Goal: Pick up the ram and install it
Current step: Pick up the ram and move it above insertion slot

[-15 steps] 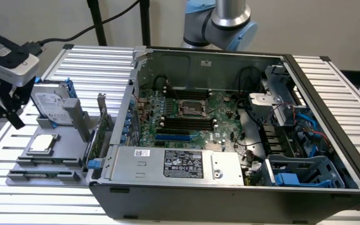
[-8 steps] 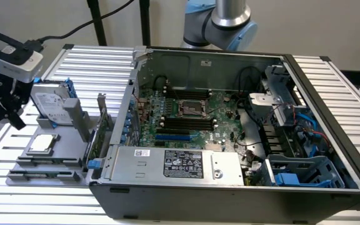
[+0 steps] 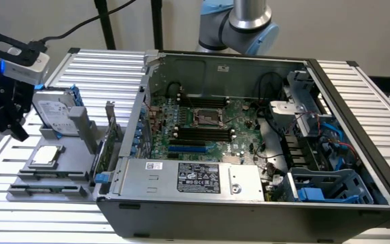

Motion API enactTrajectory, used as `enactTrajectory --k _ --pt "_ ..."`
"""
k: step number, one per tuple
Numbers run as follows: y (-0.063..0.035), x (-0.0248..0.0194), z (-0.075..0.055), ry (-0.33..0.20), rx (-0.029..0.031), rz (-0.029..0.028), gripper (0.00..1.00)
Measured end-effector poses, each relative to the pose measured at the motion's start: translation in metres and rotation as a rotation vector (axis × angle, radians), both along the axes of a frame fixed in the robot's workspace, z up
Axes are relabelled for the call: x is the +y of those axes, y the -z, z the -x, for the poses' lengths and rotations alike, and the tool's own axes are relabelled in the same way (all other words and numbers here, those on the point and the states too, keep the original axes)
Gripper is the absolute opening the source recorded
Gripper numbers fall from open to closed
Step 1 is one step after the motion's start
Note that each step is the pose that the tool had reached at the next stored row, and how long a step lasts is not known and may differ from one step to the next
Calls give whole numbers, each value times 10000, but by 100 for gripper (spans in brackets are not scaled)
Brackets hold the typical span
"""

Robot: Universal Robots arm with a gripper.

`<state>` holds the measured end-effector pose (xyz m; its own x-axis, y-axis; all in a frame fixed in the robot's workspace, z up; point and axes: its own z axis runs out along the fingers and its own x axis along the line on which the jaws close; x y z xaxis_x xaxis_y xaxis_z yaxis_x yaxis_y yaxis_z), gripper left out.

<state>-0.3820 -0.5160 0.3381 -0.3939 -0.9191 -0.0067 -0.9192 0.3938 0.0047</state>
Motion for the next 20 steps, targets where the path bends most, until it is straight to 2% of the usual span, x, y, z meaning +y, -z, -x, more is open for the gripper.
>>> enactTrajectory --k 14,17,20 --pt "41 0 0 -2528 0 0 11" --pt "50 -5 0 -2875 -2 -2 11" --pt "58 -35 0 -3048 1 0 11"
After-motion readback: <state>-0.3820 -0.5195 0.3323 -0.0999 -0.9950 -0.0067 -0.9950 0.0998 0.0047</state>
